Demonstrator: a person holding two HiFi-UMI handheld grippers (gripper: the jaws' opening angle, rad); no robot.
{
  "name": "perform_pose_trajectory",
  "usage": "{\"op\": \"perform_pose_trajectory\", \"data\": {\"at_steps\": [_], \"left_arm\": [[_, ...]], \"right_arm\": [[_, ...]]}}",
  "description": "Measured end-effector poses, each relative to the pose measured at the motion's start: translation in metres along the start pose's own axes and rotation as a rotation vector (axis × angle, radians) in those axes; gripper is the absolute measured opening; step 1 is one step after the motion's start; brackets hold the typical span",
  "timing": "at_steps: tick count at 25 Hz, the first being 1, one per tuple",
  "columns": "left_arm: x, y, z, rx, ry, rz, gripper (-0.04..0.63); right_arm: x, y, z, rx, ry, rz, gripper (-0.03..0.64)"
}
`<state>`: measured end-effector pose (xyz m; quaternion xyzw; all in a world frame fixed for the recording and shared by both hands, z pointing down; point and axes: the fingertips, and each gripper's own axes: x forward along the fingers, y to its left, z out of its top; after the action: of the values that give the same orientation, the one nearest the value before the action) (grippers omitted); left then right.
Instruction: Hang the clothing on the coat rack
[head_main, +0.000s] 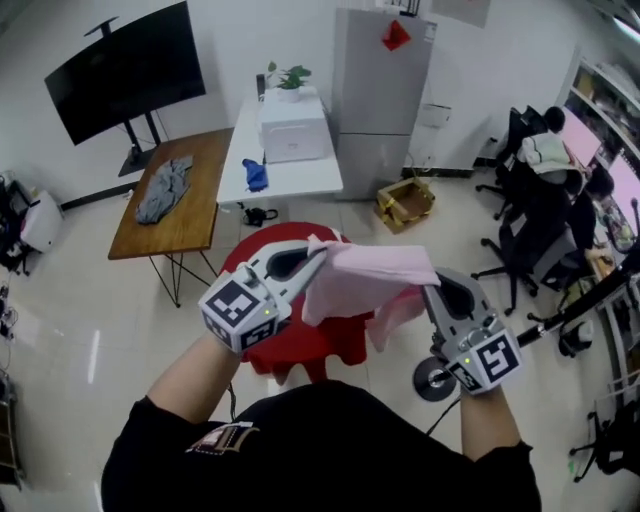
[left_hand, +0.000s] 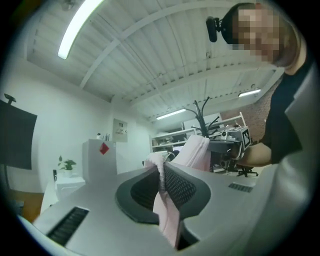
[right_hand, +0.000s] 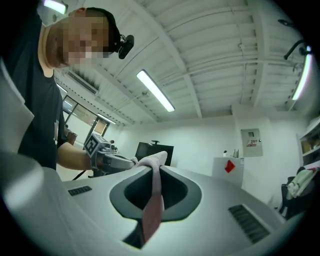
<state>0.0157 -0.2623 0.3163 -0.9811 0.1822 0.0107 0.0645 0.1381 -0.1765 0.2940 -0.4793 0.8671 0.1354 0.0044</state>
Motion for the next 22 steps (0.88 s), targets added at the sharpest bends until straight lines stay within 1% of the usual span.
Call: {"op": "perform_pose_trajectory", "data": {"at_steps": [3,8,10,13,15,18,22], "left_arm": [[0.031,-0.034,0.042,0.048,-0.082,-0.051,0.014],[0.100,-0.106,0.111,0.072,-0.188,-0.171,0.014],[0.127,-0.131,0.134,0.088,-0.217,-0.213,0.014],[0.162,-0.163,0.165,0.121,-0.253,-0.253,0.014],[0.188,-0.181,0.185,0.116,-0.273,-0.284,0.014],[0.226,-0.202,0.214,0.118,-0.307,-0.309,0.014],[0.263,-0.219,0.249,0.165,-0.354,-0.304,0.014]], "right_arm": [[-0.042,-0.021,0.034,-0.018,-0.061,-0.048,0.011],[-0.131,-0.065,0.090,-0.101,-0.141,-0.126,0.009],[-0.163,-0.083,0.108,-0.136,-0.158,-0.165,0.011],[-0.203,-0.107,0.132,-0.181,-0.169,-0.217,0.009],[-0.228,-0.126,0.150,-0.218,-0.174,-0.261,0.009],[-0.256,-0.154,0.174,-0.270,-0.160,-0.325,0.009],[-0.279,-0.184,0.206,-0.325,-0.142,-0.398,0.011]]}}
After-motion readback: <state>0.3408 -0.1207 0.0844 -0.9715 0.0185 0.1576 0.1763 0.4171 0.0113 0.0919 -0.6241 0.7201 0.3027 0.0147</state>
